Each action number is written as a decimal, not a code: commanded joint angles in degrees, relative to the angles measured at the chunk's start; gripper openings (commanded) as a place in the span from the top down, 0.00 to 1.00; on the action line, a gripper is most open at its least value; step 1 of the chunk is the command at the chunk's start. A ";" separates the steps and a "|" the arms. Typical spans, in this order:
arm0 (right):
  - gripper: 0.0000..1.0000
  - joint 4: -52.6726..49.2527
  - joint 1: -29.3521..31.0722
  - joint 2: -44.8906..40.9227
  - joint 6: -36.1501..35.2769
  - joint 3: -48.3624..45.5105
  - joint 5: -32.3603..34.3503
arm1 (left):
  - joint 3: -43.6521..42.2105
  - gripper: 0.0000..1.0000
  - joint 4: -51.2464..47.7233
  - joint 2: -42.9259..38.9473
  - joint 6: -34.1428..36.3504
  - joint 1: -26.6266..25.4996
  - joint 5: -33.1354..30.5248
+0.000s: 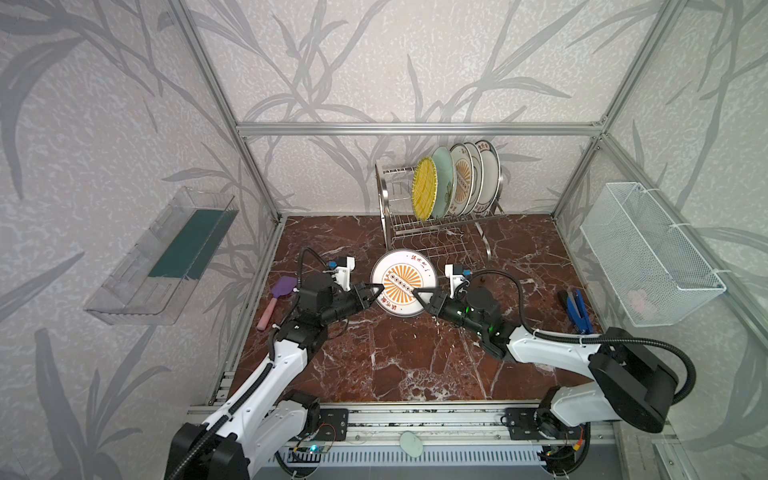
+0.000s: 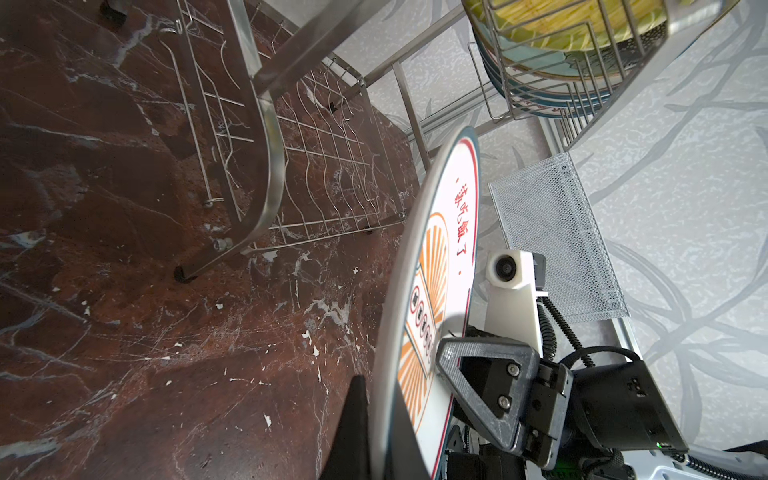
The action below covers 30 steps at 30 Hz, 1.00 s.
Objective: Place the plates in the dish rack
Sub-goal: 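Hold the upright plate between both grippers and steady it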
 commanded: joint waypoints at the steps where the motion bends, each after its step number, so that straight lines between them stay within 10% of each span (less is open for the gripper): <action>1: 0.72 4.81 0.26 0.18 0.45 1.95 0.47 | -0.50 1.00 4.49 -2.13 -1.23 -0.17 0.10; 30: 1.00 8.04 0.66 2.31 0.33 4.95 2.91 | 1.65 0.92 -3.42 -5.10 1.88 -0.16 -3.04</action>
